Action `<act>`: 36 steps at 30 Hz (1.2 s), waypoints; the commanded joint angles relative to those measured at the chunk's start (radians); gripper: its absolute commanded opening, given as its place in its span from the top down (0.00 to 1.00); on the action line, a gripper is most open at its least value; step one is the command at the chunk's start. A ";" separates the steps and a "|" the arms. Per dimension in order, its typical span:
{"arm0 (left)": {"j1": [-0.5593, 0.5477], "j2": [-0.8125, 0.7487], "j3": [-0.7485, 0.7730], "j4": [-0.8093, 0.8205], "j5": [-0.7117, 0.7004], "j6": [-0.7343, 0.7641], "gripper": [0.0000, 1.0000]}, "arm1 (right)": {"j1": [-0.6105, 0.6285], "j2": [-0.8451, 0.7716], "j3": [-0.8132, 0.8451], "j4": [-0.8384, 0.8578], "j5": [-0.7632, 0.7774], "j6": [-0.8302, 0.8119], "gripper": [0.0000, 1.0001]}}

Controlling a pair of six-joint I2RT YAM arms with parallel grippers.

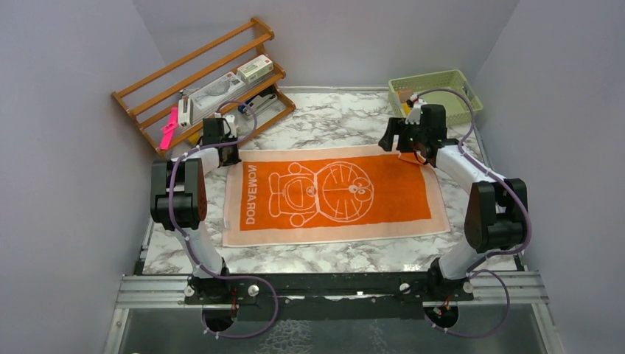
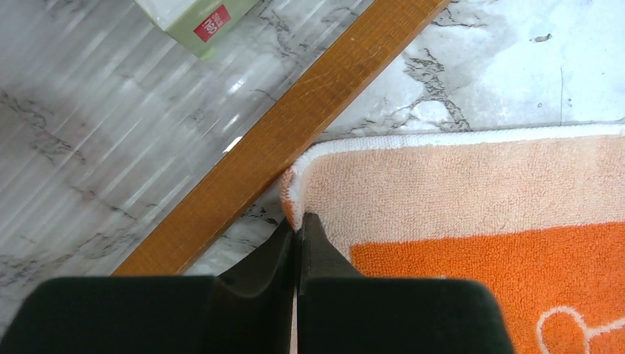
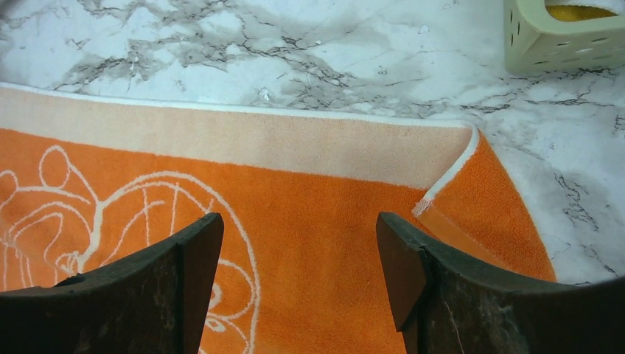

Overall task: Roll the towels
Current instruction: Flatten out the towel at the center of the board.

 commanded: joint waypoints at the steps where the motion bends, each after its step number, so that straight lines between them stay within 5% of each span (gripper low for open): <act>1: 0.009 -0.026 0.025 -0.010 0.030 -0.024 1.00 | -0.002 -0.001 -0.010 0.027 0.020 0.009 0.23; 6: 0.009 -0.131 0.067 -0.139 -0.070 -0.034 1.00 | -0.004 0.031 0.001 -0.035 0.153 0.024 0.14; 12: 0.010 -0.210 0.115 -0.257 -0.209 -0.022 1.00 | 0.010 0.146 0.083 -0.208 0.454 -0.013 0.15; 17: 0.011 -0.199 0.141 -0.280 -0.164 -0.062 1.00 | 0.101 0.126 0.091 -0.215 0.667 -0.116 0.14; 36: 0.012 -0.131 0.175 -0.310 -0.056 -0.083 1.00 | 0.188 0.263 0.123 -0.175 0.911 -0.202 0.15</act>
